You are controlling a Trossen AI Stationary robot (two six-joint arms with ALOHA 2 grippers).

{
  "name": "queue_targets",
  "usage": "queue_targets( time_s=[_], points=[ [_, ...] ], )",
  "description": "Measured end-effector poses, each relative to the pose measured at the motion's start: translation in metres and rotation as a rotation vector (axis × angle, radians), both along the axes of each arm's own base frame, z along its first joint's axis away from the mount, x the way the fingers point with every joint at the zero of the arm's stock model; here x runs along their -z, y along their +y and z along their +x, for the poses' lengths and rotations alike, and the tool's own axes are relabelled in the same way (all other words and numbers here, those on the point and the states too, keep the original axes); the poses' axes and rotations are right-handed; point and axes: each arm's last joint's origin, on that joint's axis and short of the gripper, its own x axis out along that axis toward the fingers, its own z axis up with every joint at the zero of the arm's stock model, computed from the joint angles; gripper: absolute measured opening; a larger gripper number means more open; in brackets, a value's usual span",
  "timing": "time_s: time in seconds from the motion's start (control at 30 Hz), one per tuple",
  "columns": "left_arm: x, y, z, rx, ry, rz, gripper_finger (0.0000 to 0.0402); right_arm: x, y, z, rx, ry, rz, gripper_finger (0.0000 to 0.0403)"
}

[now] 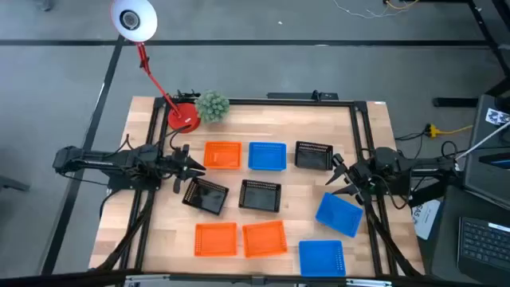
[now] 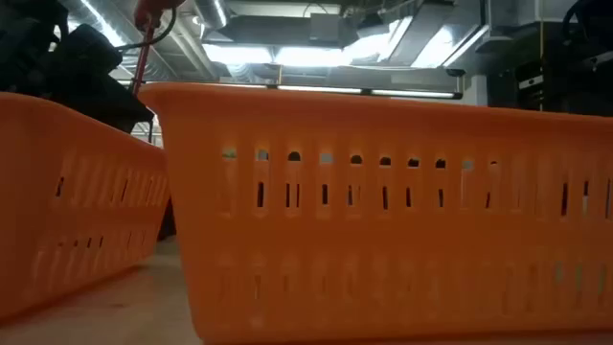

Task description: Stack baskets by color

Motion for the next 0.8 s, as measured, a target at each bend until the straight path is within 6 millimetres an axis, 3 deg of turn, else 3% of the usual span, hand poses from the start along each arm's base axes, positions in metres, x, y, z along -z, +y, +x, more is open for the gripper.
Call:
queue_targets(
  time_s=[0.8],
  points=[
    [0.0000,0.0000,0.0000,0.000,-0.001,0.000,0.0080,-0.0001,0.0000,0.0000,0.000,0.000,0.000,0.0168]
  ],
)
